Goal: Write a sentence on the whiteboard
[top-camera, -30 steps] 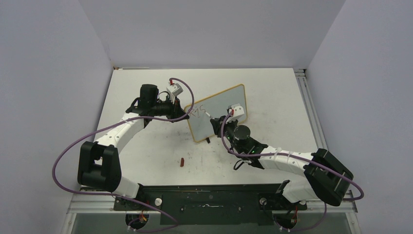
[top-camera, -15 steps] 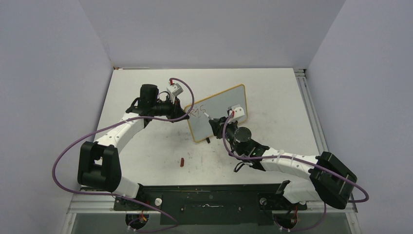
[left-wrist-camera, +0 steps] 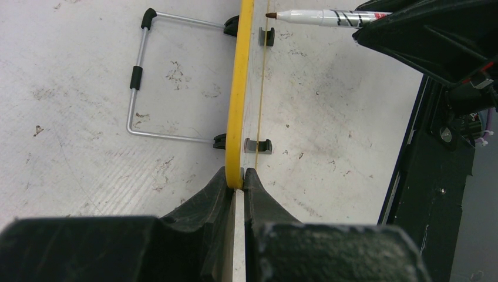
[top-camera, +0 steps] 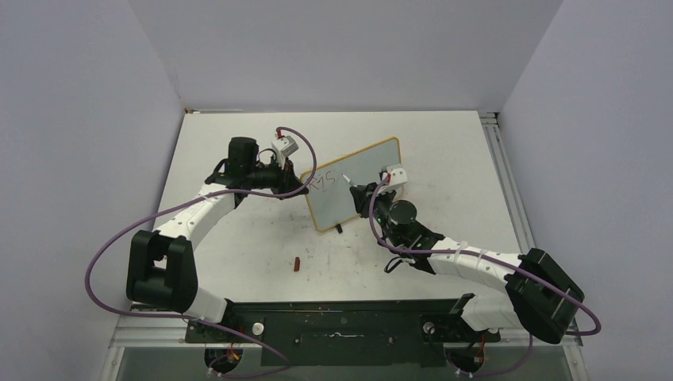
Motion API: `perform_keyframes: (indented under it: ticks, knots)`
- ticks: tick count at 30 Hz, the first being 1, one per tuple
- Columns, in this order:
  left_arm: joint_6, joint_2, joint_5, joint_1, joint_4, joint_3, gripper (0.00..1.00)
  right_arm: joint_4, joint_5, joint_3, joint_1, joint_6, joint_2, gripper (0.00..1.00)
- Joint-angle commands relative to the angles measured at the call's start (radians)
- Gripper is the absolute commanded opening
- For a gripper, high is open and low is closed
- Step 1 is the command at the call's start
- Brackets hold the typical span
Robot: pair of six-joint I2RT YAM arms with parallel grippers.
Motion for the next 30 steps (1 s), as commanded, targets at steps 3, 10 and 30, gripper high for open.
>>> perform_keyframes:
  ticks: [3, 10, 30]
  knots:
    - [0.045, 0.008, -0.013, -0.008, -0.033, 0.03, 0.0, 0.052, -0.03, 0.029, -0.003, -0.016, 0.019, 0.05]
    - [0.046, 0.01, -0.015, -0.008, -0.035, 0.03, 0.0, 0.054, -0.035, 0.032, -0.012, -0.017, 0.033, 0.05]
    - [0.046, 0.008, -0.012, -0.008, -0.037, 0.031, 0.0, 0.031, 0.015, 0.033, -0.042, -0.016, 0.002, 0.05]
